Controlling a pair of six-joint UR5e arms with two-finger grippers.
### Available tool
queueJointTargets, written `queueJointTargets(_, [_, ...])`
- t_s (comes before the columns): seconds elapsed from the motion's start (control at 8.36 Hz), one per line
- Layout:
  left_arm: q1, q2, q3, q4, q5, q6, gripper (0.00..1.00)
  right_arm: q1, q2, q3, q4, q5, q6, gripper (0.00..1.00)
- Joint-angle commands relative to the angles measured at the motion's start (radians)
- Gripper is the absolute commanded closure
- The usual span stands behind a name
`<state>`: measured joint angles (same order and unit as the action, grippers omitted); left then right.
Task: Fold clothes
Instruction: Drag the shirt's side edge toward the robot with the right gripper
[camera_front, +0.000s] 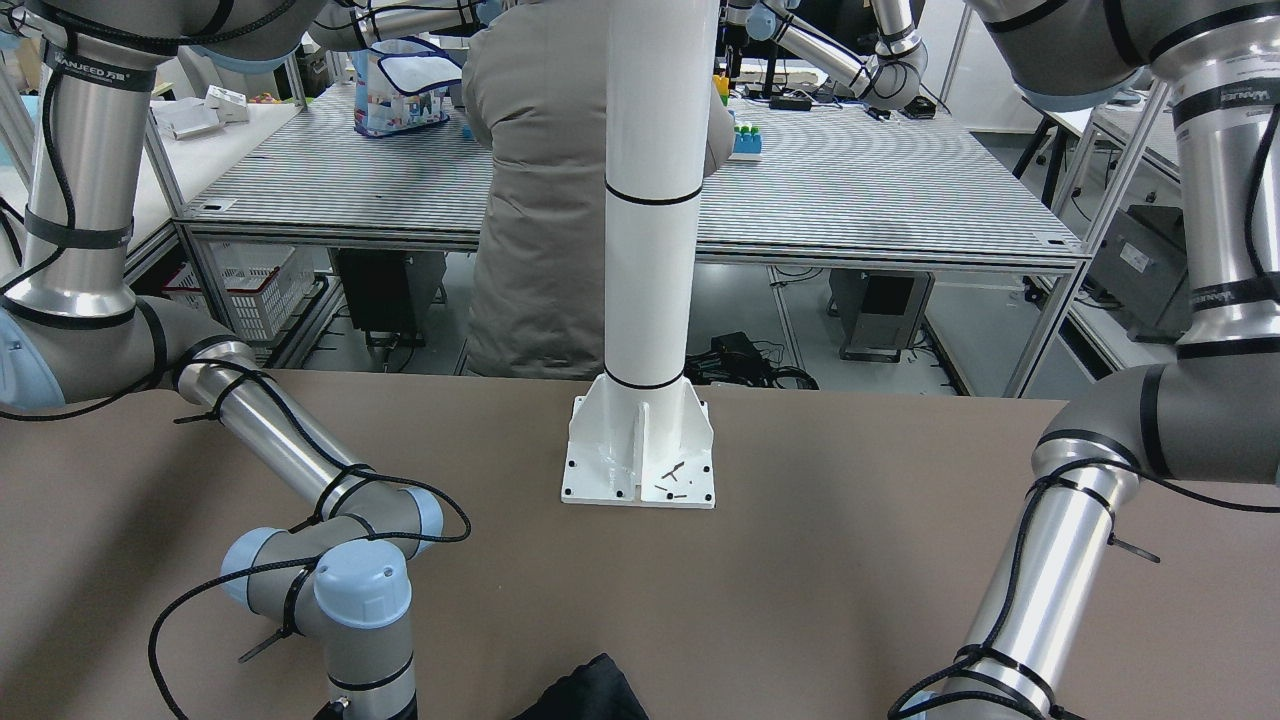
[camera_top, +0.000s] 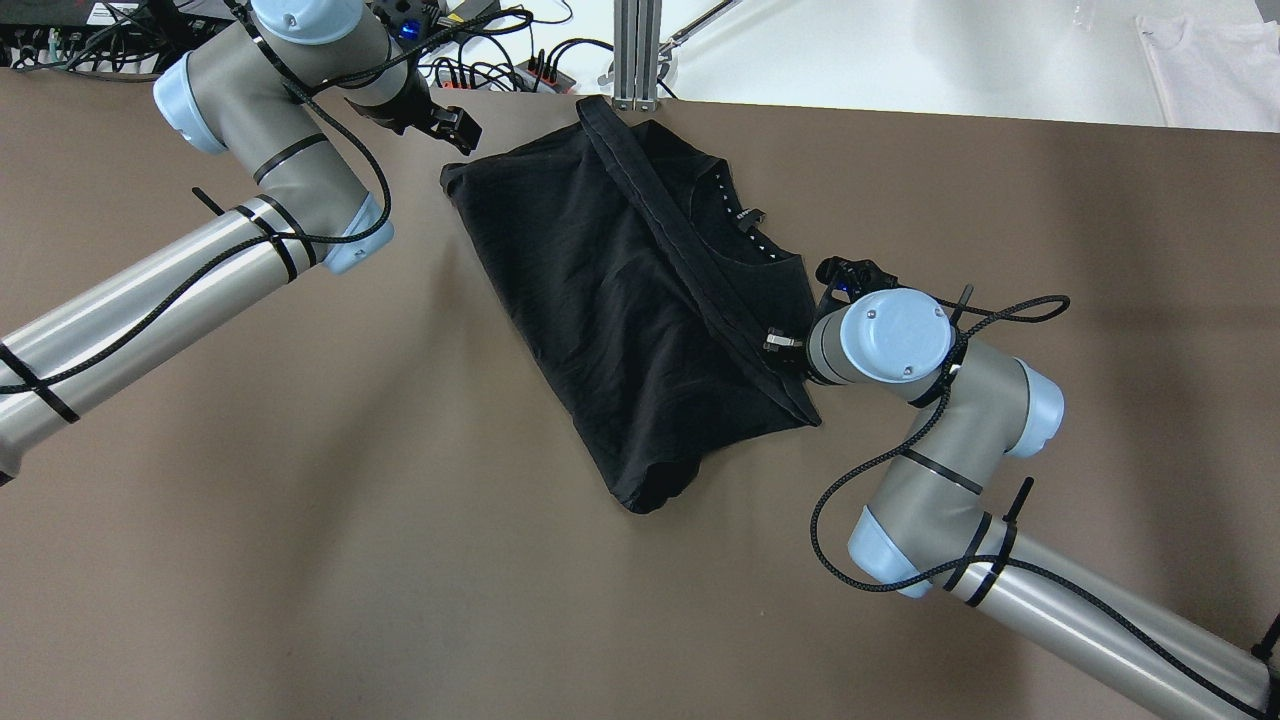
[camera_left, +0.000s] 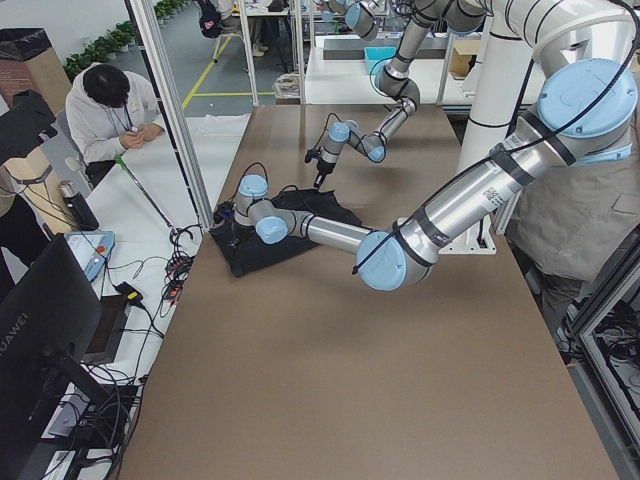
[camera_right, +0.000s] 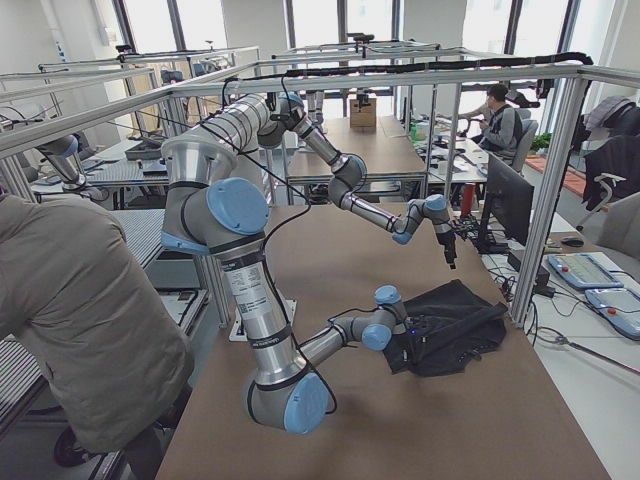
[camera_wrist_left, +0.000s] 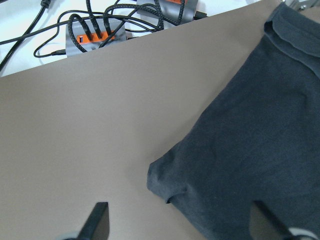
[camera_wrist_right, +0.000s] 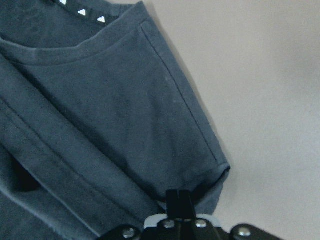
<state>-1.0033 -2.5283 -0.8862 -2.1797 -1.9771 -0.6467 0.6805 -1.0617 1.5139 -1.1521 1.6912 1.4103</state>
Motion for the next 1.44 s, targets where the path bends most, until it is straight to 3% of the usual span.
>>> queueJointTargets(0.0, [0.0, 0.0, 0.003, 0.003, 0.001, 0.002, 0.0, -0.058, -0.029, 0.125, -0.081, 0.001, 0.024, 1.0])
queueJointTargets(0.48, [0.0, 0.0, 0.003, 0.003, 0.0, 0.002, 0.0, -0.205, -0.041, 0.279, -0.187, -0.074, 0.168, 1.0])
queueJointTargets(1.32, [0.0, 0.0, 0.001, 0.003, 0.0, -0.004, 0.0, -0.325, -0.037, 0.327, -0.215, -0.192, 0.294, 1.0])
